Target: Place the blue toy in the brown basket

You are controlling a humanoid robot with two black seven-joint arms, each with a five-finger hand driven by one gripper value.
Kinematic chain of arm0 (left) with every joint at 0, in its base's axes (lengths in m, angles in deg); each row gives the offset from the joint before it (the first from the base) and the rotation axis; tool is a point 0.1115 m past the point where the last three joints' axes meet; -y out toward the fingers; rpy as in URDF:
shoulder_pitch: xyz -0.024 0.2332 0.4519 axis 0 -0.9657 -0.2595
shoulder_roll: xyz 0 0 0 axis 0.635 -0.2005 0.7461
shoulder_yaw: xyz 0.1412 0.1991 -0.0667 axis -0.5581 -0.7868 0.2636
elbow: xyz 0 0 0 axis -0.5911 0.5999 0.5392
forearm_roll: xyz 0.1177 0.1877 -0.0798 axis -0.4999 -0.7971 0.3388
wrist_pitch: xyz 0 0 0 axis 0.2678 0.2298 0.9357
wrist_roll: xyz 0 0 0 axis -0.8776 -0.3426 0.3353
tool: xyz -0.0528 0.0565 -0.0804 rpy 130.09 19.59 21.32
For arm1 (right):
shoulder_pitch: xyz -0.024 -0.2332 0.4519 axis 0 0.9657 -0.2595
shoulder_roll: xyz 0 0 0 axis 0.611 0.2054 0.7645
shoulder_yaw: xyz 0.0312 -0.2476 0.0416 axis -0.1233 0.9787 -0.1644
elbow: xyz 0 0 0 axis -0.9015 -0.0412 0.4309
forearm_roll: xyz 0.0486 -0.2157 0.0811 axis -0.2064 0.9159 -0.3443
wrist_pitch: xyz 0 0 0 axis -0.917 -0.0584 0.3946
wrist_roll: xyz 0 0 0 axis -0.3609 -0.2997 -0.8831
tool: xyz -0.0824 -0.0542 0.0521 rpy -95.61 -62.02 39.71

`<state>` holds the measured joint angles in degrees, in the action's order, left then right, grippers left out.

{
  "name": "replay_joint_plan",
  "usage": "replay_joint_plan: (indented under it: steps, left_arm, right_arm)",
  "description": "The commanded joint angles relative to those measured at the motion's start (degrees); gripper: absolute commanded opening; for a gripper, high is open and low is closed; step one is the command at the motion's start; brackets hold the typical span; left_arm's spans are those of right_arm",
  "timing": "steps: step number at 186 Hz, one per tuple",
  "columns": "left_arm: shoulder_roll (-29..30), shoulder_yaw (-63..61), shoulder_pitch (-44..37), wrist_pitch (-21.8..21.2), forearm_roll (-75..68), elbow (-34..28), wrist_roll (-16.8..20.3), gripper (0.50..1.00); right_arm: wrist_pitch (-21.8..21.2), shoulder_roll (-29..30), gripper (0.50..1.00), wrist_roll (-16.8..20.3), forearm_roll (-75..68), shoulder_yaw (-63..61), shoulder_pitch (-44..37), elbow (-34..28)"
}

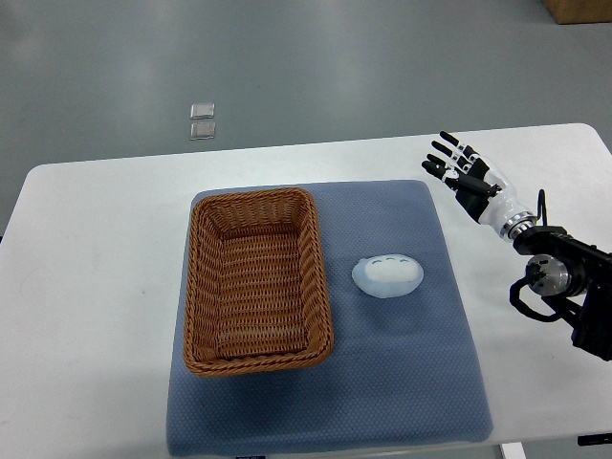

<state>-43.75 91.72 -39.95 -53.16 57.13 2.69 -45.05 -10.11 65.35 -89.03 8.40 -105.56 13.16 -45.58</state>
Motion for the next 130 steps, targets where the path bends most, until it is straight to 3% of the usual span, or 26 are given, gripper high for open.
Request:
replay_joint_plan:
  steps: [1,57,130]
  left_arm:
    - [0.00,0.13,0.00,0.00,0.06,0.00,0.00,1.000]
    - [0.00,0.22,-0.18,0.00,0.06,-0.18,0.00,1.000]
    - [0.00,-0.22,-0.44,0.00,-0.03,-0.35,0.00,1.000]
  right_arm:
    - [-0.17,-0.13,0.913,-0.02,2.68,-0.07,-0.11,-0.19]
    - [-1.23,-2.59,0.913,-0.72,11.65,-0.16,-0.73,-1.68]
    - [-1.40,-10.51,0.913,-1.87,30.28,0.02,-0.73,-13.11]
